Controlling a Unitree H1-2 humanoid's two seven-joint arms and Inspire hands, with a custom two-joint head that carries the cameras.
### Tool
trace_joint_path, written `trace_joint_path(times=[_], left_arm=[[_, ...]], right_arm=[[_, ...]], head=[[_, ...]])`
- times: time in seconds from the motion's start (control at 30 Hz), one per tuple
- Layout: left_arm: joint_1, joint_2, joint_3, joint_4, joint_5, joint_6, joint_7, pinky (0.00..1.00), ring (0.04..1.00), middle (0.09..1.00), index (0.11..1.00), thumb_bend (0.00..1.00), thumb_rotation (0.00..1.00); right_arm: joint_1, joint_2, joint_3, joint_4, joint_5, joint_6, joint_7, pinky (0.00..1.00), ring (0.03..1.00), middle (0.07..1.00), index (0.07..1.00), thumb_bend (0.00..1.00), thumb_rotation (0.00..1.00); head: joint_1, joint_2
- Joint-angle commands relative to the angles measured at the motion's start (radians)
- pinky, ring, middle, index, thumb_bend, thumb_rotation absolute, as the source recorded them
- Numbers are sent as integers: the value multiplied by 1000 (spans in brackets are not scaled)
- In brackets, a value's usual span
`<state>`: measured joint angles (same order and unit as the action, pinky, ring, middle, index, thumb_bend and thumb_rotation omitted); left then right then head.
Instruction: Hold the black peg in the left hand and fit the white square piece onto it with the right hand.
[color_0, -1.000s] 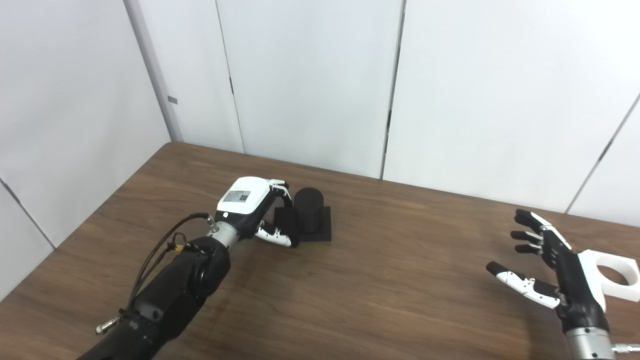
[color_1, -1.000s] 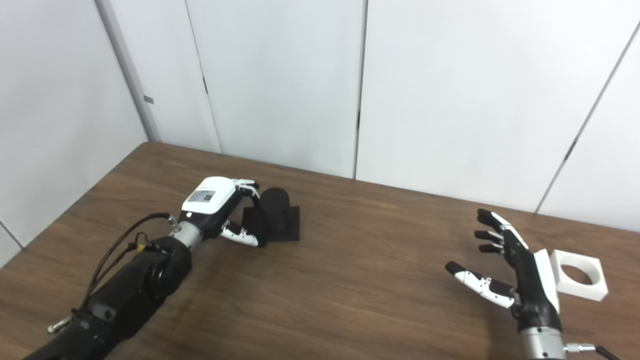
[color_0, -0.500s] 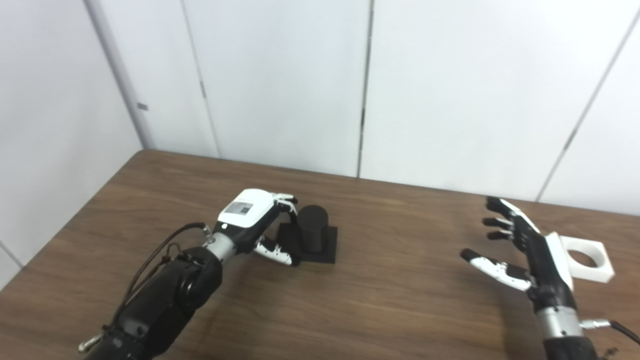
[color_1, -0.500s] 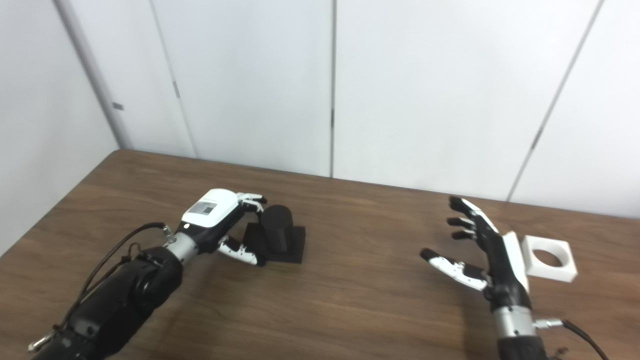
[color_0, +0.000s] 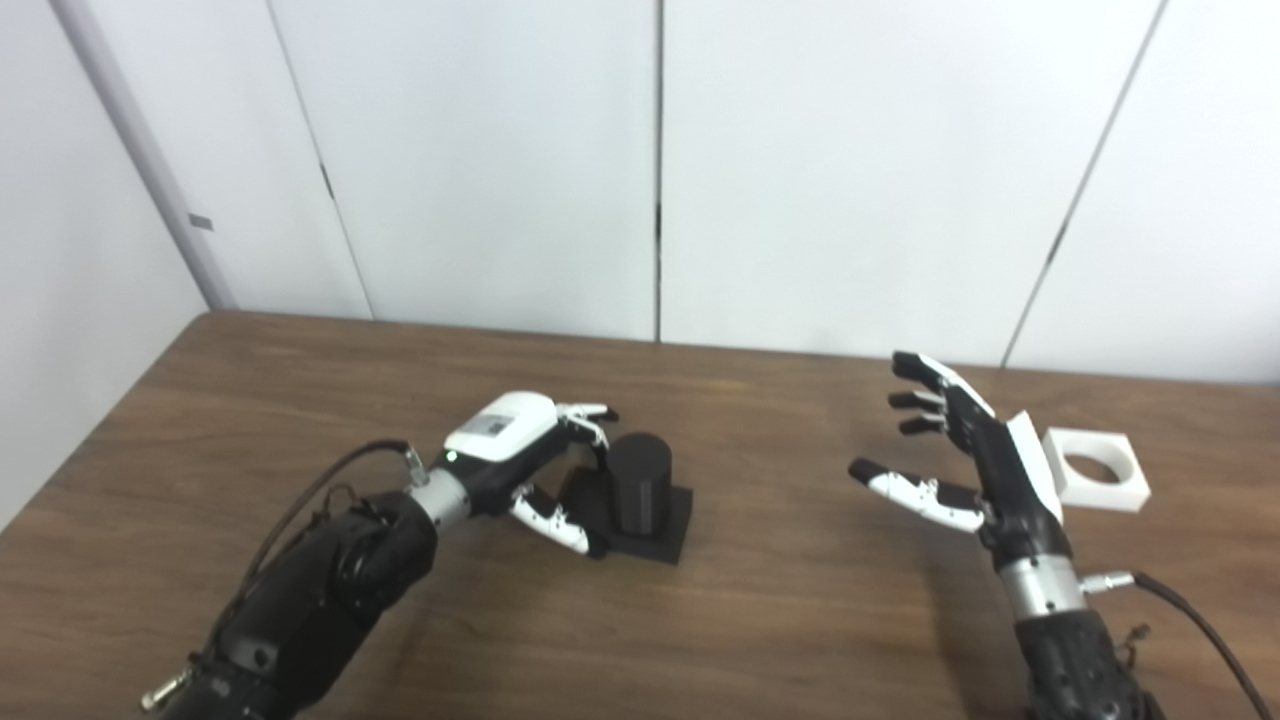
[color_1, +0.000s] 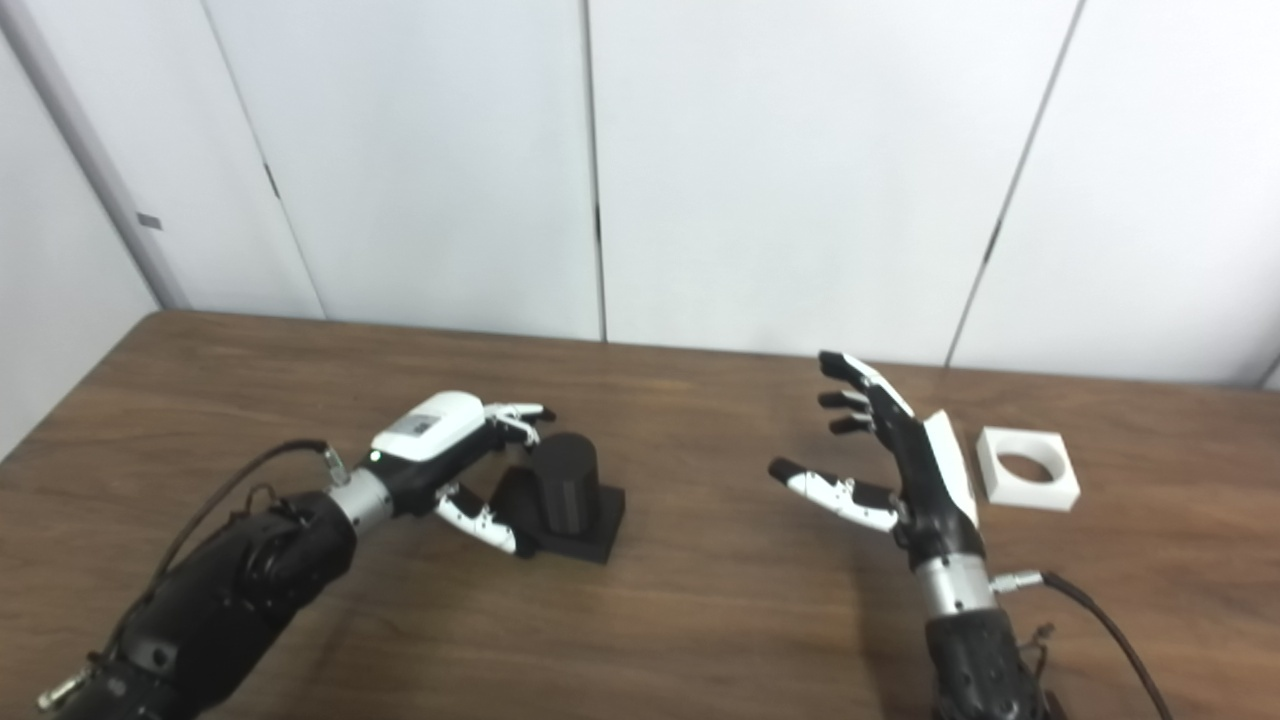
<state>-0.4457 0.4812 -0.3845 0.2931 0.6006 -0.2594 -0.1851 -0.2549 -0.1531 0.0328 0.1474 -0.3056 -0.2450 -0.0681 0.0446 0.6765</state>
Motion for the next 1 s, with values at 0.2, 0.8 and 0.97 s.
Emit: trace_joint_path(times=[0.2,0.8,0.97], left_arm=[[-25,-19,-100,30,47,-91,-54,726,874,899,487,525,67],[-44,4,-164,62,129,-113,-41,773,881,892,488,525,66],[-38,20,-169,54,153,-116,-25,772,876,883,488,525,66]], right_arm=[[-39,-3,-1,-40,-13,-20,-19,629,734,841,835,621,325],[-75,-147,3,-184,-56,133,119,631,757,833,827,665,240],[-98,-263,26,-269,-101,260,255,549,674,788,797,717,59]], head=[[-28,11],[-227,4],[-300,-17]])
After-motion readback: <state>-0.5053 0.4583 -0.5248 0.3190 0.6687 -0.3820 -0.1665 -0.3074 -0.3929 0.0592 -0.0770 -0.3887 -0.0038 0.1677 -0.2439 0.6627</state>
